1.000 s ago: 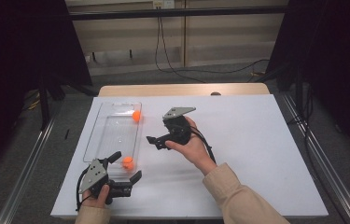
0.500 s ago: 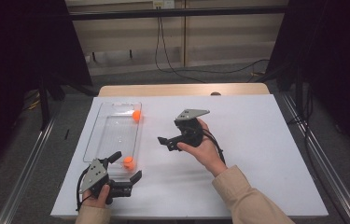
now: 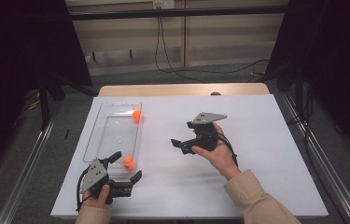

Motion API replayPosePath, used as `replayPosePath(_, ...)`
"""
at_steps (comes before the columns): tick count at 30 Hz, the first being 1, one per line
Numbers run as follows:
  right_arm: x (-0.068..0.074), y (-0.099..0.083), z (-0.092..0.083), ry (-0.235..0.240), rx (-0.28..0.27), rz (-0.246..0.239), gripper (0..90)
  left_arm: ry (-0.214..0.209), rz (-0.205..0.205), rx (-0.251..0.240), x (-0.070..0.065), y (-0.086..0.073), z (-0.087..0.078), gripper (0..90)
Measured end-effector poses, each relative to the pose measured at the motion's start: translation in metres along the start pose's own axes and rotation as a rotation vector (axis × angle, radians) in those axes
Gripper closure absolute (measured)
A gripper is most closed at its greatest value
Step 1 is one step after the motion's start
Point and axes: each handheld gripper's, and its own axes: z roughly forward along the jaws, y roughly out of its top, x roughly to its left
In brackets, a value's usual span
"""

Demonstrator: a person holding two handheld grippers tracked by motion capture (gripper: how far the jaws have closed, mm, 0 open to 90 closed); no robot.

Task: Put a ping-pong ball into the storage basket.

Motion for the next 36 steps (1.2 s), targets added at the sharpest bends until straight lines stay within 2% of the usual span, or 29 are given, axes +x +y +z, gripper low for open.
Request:
replayPosePath(6, -0.006, -0.006, -0.015, -0.015, -0.022, 0.003, 5.4, 0.000, 0.000, -0.002, -0.001, 0.000, 0.000, 1.0)
replayPosePath(13, -0.008, -0.017, -0.033, -0.028, -0.027, -0.021, 5.5, 0.002, 0.003, -0.001, 0.000, 0.000, 0.000, 1.1)
replayPosePath(20, -0.016, -0.032, -0.051, -0.047, -0.029, -0.008, 5.4, 0.004, 0.002, -0.001, 0.000, 0.001, 0.000, 1.1)
replayPosePath(29, -0.025, -0.054, -0.081, -0.079, -0.067, 0.025, 5.4, 0.002, 0.006, 0.002, -0.001, 0.000, 0.000, 1.0)
replayPosePath(33, -0.028, -0.063, -0.090, -0.088, -0.075, 0.040, 5.4, 0.003, 0.004, 0.003, -0.001, 0.000, 0.001, 1.0)
replayPosePath(36, -0.028, -0.068, -0.094, -0.092, -0.071, 0.033, 5.3, 0.001, 0.007, 0.003, -0.001, 0.001, 0.000, 1.1)
